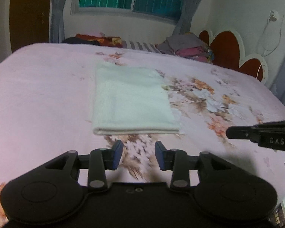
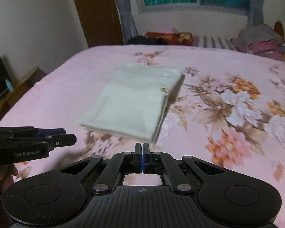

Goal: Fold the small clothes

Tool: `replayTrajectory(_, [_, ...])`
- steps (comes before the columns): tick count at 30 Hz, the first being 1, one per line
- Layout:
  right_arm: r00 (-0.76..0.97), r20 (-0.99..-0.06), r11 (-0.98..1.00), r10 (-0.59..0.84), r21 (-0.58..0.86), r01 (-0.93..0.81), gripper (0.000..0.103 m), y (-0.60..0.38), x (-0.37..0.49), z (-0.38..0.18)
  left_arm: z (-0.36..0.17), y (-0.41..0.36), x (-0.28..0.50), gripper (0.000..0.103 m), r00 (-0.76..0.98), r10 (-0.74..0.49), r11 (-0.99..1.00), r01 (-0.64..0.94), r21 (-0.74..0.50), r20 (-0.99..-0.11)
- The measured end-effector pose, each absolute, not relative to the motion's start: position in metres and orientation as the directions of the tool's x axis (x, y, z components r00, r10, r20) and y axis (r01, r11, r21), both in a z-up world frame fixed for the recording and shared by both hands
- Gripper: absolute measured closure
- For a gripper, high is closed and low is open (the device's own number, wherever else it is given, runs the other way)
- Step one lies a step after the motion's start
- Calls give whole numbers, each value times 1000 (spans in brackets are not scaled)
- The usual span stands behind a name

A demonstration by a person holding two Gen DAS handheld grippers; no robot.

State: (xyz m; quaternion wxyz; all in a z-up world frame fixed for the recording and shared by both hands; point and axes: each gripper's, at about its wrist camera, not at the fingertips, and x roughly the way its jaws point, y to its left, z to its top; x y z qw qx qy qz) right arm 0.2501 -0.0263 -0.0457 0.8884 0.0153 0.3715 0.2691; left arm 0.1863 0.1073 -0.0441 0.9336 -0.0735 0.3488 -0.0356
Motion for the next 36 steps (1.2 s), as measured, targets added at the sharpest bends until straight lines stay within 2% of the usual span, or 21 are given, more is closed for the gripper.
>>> replayTrajectory(1, [591, -646, 860, 483, 222, -459, 103, -31, 238, -41, -37, 104, 173, 52, 763, -110, 987, 7, -161, -637])
replayTrajectory(2, [602, -642, 866, 475, 219, -450, 103, -36, 224, -37, -31, 101, 162, 35, 776, -99, 988, 1, -156, -623])
replayTrajectory(3, [612, -638, 872, 467, 215, -440, 103, -40, 211, -33, -25, 97, 153, 25, 790, -94, 989, 3, -150, -606])
replayTrajectory(4, [624, -635, 879, 456, 212, -427, 103, -46, 198, -30, -18, 93, 140, 21, 805, -86, 990, 5, -138, -587])
replayTrajectory(6, [634, -632, 890, 446, 234, -392, 103, -57, 178, -28, -8, 85, 122, 6, 816, -72, 993, 7, -116, -574])
replayTrajectory(7, [631, -637, 893, 443, 256, -369, 80, -62, 170, -29, -4, 81, 112, 3, 824, -62, 995, 5, -102, -564])
replayTrajectory(8, [636, -645, 904, 424, 259, -340, 24, -67, 162, -29, 0, 77, 103, 1, 833, -47, 996, -2, -87, -551])
replayTrajectory(9, [665, -632, 916, 399, 248, -314, 1, -71, 152, -28, 3, 74, 95, 0, 839, -31, 997, -10, -74, -543])
replayTrajectory(11, [718, -585, 926, 377, 226, -302, 0, -77, 132, -22, 7, 67, 80, 0, 840, -1, 998, -31, -51, -543])
replayTrajectory(14, [710, -606, 933, 359, 228, -278, 0, -80, 110, -13, 12, 54, 53, 1, 850, -17, 999, -11, -51, -527])
replayTrajectory(18, [755, -576, 949, 315, 213, -233, 0, -89, 79, -3, 12, 37, 29, 0, 852, -7, 1000, -8, -27, -524])
replayTrajectory(23, [777, -556, 955, 295, 200, -220, 0, -97, 55, 7, 15, 30, 20, 0, 858, 17, 1000, -21, -3, -513])
replayTrajectory(29, [788, -539, 954, 299, 192, -231, 0, -98, 45, 14, 22, 28, 10, 0, 892, 76, 997, -69, 31, -446])
replayTrajectory(36, [792, -531, 953, 302, 170, -250, 0, -92, 42, 17, 25, 31, 10, 0, 892, 66, 998, -61, 26, -447])
